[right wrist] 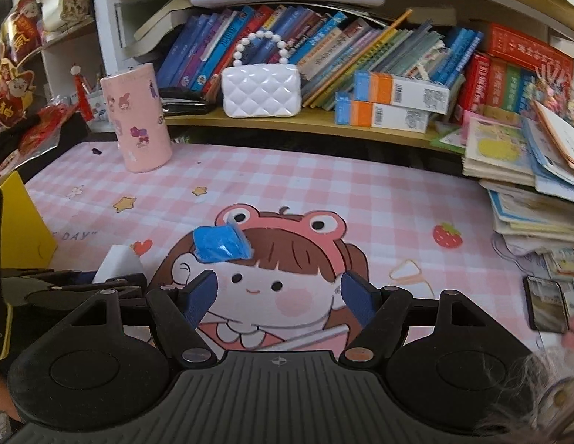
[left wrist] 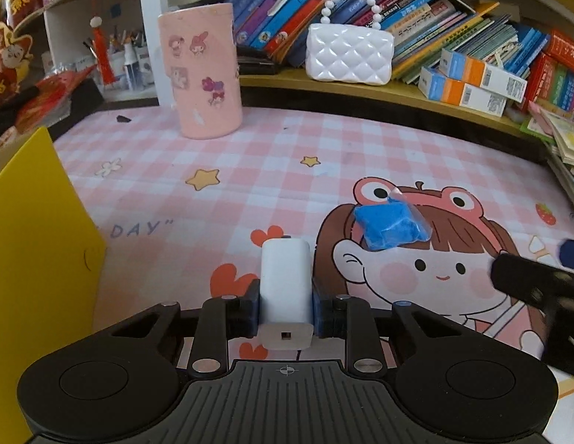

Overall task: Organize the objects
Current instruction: 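Grasp the white charger with the left tool while the right tool grasps the blue packet, then lift and carry the charger and blue packet over the yellow box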

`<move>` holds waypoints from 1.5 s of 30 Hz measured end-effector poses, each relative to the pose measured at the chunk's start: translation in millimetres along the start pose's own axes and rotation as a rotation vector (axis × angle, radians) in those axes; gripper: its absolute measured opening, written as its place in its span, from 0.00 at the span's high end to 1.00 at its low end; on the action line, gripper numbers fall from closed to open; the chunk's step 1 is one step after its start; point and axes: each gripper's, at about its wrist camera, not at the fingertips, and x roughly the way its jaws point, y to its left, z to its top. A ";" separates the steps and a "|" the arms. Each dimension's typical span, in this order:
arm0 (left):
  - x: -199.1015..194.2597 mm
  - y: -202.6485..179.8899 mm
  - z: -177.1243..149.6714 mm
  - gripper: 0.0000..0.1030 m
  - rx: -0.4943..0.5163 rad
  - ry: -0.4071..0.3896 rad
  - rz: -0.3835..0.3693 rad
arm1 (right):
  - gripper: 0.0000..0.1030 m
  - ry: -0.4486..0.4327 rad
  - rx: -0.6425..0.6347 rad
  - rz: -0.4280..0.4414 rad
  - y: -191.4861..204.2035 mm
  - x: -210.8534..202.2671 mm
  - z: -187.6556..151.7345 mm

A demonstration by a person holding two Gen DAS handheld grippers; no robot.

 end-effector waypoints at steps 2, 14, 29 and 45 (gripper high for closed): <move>-11.0 5.7 -2.6 0.76 -0.021 -0.006 -0.007 | 0.29 -0.007 -0.016 0.025 0.8 6.0 2.1; -109.7 9.5 -39.0 0.76 -0.016 -0.024 -0.048 | 0.29 0.015 -0.192 0.131 29.4 83.8 16.0; -159.4 17.1 -69.7 0.76 -0.096 -0.051 -0.056 | 0.64 0.001 -0.113 0.181 27.2 42.6 7.9; -201.8 67.0 -130.3 0.76 -0.156 -0.049 -0.019 | 0.64 0.088 -0.028 0.140 40.6 -89.1 -72.7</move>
